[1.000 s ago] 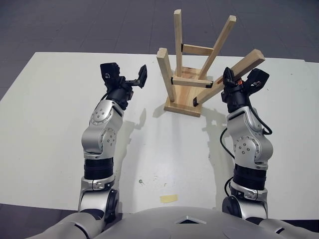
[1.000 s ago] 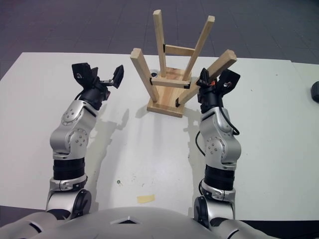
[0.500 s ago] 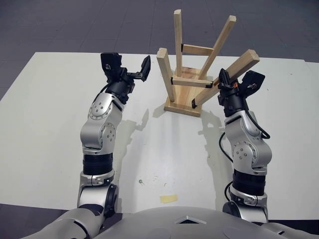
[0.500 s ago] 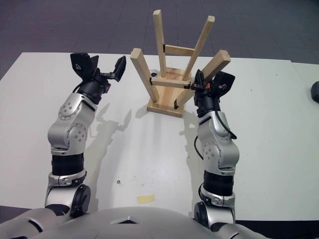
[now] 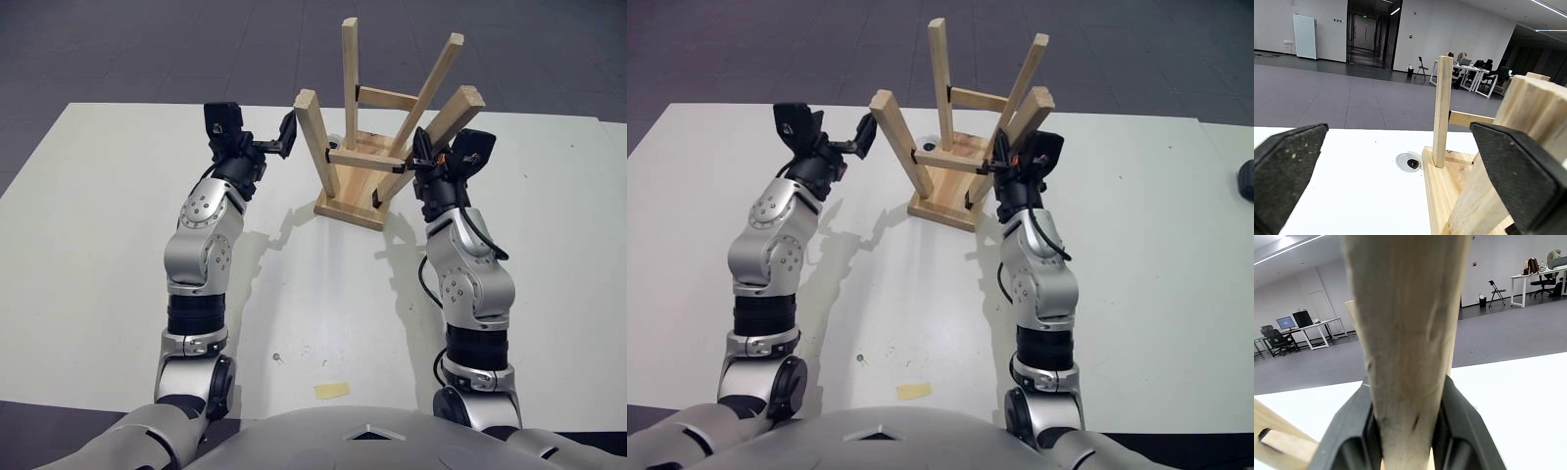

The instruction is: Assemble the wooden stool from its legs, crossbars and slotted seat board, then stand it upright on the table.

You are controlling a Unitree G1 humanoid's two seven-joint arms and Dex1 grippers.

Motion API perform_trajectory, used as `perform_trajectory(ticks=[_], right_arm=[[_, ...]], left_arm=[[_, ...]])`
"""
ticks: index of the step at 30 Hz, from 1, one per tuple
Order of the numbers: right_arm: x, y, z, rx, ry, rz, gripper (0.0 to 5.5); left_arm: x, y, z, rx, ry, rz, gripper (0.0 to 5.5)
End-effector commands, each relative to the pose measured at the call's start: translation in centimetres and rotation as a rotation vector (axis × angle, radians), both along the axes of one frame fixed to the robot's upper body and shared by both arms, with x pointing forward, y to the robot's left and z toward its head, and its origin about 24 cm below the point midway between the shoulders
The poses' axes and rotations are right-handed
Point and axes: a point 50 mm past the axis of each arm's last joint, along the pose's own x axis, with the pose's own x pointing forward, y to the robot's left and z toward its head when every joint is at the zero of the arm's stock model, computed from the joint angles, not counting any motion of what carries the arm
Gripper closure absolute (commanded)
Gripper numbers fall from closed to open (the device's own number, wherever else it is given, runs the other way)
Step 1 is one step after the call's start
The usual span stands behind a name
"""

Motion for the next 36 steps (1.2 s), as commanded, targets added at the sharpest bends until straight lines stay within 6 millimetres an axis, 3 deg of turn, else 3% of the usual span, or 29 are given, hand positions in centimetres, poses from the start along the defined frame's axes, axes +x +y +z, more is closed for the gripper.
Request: perform_trajectory(ticks=[1,7,20,30,36], right_arm=[[-0.1,-1.8,-2.6,-0.001,0.132,-0.098,4.47],[-0.7,-3.1,-4.4,0.036,0.246,-0.181,4.47],[-1.4,-5.0,-3.5,-0.032,0.336,-0.233,4.47],[-1.7,-6.4,-3.8,-0.085,0.394,-0.136,4.47],[-2.1,-7.2,-5.1,-0.061,0.437,-0.079,4.47]], left_arm=[[0.1,-0.2,0.4,-0.001,-0.007,-0.003,0.1],[0.2,0.3,0.3,-0.046,0.005,0.052,0.1],[-0.6,0.1,1.2,-0.109,-0.007,0.122,0.1],[-1.9,-3.6,1.7,-0.14,0.017,0.005,0.1],[-1.7,-4.2,2.0,-0.128,0.021,-0.003,0.1]])
